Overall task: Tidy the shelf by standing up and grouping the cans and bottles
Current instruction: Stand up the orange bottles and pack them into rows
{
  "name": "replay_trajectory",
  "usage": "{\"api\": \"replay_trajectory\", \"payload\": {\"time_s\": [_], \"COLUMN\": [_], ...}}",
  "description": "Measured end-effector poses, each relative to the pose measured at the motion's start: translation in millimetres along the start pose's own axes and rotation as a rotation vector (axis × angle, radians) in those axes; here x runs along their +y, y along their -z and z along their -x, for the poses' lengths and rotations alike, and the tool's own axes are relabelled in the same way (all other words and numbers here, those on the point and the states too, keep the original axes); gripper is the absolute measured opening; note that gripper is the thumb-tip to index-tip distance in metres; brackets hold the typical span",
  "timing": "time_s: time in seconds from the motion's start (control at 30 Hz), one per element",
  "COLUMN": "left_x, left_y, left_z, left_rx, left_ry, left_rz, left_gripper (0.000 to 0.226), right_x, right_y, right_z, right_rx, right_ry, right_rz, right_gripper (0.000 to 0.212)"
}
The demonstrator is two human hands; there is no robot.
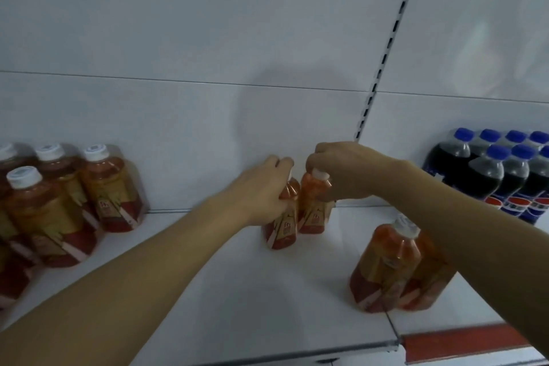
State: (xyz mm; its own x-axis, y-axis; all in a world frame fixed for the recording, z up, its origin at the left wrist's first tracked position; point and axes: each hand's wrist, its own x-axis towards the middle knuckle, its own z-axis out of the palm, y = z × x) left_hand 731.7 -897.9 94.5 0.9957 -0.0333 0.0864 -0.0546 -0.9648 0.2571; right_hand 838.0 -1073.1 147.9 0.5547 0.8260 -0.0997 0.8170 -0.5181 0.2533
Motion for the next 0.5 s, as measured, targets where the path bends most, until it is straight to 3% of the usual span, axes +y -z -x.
{"api": "replay_trajectory", "payload": {"time_s": [0.1, 0.23, 0.5], "left_x": [-23.1, -61.5, -145.0], "left_y": [11.1, 29.7, 74.2], "left_z": [28.5, 74.8, 167.6], "left_rx": [-0.051, -0.093, -0.158], "left_ry": [0.011, 0.063, 0.131], "left_rz": [-0.039, -0.068, -0.137], "left_gripper": [0.082, 0.089, 0.095], "right_x": [-25.4, -66.9, -158.9], "right_y": [7.6, 14.5, 31.7], "right_z": [-8.0, -29.6, -58.8], "right_rx": [0.069, 0.106, 0.242], "right_ry": [0.055, 0.147, 0.136], "right_rz": [-0.053, -0.054, -0.229], "right_gripper": [0.035, 0.035, 0.041]}}
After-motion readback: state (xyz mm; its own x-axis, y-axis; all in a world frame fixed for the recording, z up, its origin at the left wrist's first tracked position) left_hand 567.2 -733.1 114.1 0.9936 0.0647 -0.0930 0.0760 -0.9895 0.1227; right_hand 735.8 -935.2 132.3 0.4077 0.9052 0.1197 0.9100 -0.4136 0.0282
